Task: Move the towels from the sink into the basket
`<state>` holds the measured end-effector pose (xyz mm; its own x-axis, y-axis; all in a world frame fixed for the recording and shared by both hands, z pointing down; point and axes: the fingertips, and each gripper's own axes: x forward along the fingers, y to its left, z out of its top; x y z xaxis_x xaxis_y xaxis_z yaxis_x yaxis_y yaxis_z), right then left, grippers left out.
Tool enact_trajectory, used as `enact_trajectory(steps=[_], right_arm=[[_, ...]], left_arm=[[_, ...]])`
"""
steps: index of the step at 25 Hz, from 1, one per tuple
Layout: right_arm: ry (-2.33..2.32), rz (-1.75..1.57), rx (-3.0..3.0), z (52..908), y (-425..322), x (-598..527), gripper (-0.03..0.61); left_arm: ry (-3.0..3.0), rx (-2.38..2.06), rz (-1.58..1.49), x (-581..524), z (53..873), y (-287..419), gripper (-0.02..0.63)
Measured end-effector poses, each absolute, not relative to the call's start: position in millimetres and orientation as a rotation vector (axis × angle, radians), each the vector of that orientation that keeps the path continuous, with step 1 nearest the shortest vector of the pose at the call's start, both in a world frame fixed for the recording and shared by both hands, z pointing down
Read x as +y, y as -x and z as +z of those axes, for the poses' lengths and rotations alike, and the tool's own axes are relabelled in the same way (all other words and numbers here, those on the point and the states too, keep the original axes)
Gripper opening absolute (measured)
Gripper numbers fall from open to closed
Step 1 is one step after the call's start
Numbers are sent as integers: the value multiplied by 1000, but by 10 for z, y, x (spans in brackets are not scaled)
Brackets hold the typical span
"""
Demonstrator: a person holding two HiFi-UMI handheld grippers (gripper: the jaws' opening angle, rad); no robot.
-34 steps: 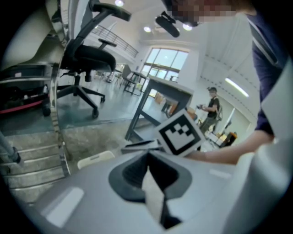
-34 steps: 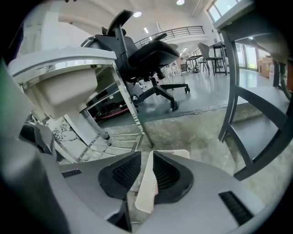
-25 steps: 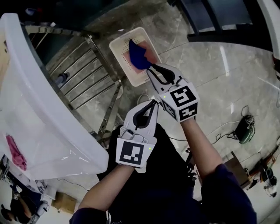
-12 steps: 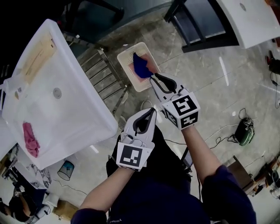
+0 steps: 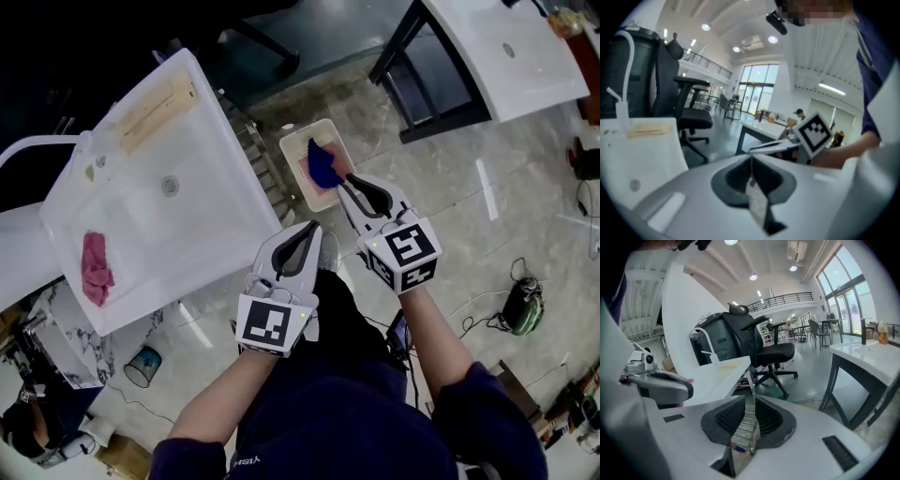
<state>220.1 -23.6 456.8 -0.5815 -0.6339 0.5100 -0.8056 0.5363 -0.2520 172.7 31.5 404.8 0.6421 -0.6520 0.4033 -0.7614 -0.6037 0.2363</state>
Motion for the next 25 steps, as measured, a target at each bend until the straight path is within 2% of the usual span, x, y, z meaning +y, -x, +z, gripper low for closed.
enact_trajectory(steps=[10, 25], right_arm=[[-1018, 485, -2593, 3487, -1457, -55, 64], [-849, 344, -2667, 2844, 213, 195, 64]], left_arm=[[-2501, -1346, 309, 437, 3156, -960, 8], [-2458, -1491, 259, 667, 2769, 766, 8]])
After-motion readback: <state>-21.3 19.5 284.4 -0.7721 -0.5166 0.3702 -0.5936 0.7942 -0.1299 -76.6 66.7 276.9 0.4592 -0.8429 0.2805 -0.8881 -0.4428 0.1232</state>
